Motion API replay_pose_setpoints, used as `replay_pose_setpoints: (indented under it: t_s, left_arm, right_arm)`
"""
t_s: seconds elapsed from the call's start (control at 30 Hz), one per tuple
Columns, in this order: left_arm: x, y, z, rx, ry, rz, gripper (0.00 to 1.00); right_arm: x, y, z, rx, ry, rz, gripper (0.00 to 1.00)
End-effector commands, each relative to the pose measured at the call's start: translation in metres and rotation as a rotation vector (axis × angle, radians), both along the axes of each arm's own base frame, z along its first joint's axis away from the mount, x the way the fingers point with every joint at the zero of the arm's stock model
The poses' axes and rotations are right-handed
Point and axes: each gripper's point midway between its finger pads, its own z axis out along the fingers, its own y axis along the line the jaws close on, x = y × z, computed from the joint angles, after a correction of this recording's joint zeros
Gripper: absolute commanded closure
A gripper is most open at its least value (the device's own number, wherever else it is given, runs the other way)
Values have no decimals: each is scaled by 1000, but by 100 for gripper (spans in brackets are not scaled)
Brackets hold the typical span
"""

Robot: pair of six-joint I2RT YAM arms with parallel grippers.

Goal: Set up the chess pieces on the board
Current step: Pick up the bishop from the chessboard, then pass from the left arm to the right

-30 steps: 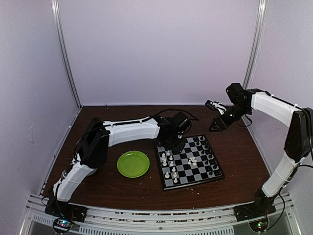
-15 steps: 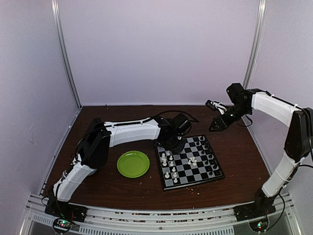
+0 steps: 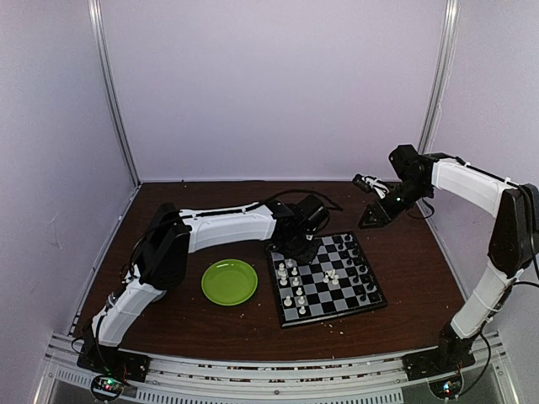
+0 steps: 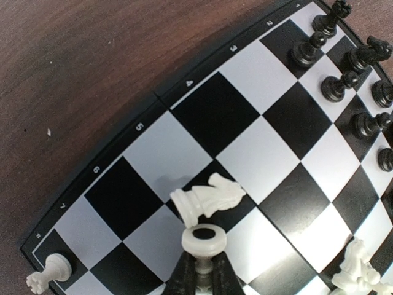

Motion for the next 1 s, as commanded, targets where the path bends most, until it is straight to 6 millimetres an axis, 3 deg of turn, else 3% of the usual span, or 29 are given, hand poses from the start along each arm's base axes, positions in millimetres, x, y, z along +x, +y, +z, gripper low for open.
replay_pose_setpoints:
  t_s: [0.0,0.23,0.43,0.57,0.73,0.9,0.97]
  left_arm:
    - [1,-4,27,-30,-32,-25,96]
    - [-2,7,58,-52,-50,-44,100]
    - [-19,11,81,-93,-20,-105,100]
    - [-38,1,108,-205,49,-212,100]
    - [-61,1,145,-332,149,-331,100]
    - [-81,11,162,-412,270,-442,100]
    - [-91,13,168,-458,332,-502,100]
  right_arm:
    - [-4,2,-2,23,28,20,64]
    - [-10,7,6,59,11,61,64]
    - [-20,15,12,110,21,122,64]
    - [-43,25,28,182,-10,277,62]
    - [-80,21,38,176,-103,496,61]
    - [-106,26,48,147,-247,668,58]
    - [-108,34,52,112,-324,698,58]
